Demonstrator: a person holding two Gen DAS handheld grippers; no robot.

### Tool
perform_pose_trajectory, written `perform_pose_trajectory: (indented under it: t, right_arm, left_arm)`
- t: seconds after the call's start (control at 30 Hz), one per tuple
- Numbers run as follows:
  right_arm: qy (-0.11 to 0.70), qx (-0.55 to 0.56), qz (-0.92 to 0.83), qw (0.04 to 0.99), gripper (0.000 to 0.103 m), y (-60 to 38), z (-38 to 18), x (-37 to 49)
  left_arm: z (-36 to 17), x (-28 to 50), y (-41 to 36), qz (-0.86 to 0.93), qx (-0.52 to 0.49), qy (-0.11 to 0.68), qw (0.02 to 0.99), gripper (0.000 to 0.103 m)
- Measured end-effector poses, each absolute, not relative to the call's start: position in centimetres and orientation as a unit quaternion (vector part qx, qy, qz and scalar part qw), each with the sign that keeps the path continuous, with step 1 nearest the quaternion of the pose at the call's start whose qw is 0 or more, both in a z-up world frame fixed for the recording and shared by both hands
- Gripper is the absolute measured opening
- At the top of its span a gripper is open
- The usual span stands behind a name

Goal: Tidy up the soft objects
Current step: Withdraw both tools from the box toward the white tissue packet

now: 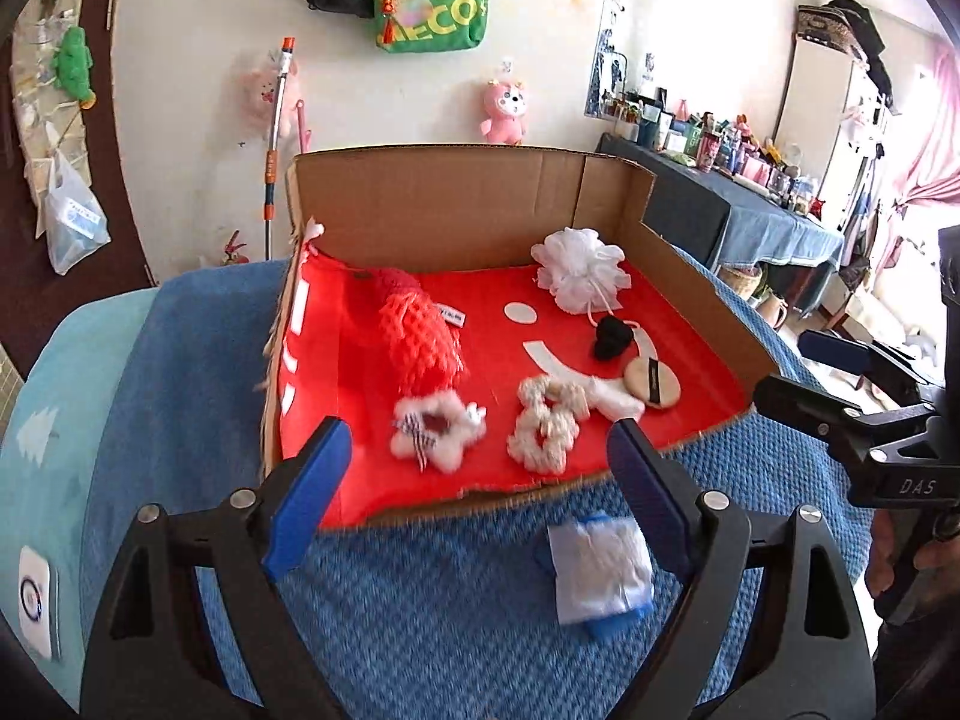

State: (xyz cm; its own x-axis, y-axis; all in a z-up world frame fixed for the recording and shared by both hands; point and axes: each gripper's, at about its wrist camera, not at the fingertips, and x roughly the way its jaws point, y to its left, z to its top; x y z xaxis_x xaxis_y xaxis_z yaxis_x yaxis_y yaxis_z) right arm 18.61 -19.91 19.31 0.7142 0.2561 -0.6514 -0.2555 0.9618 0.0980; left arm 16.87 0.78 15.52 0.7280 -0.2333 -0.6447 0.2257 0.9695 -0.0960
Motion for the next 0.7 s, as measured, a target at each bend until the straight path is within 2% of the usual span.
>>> perform_pose_trajectory:
  t: [0.3, 0.7]
  right_arm:
    - [0.335, 0.013, 0.137, 0.932, 0.103, -19.7, 17.7, 14.5]
    - [0.353, 0.047, 0.139, 0.924, 0.103, -20.4, 15.1, 13.3]
  left_arm:
    - [14.0, 12.3, 0.9, -0.107, 0.013, 0.318, 0.942, 0.090]
    - [14.0, 11.3, 0.9, -0.106, 0.003, 0.327, 0.939, 0.090]
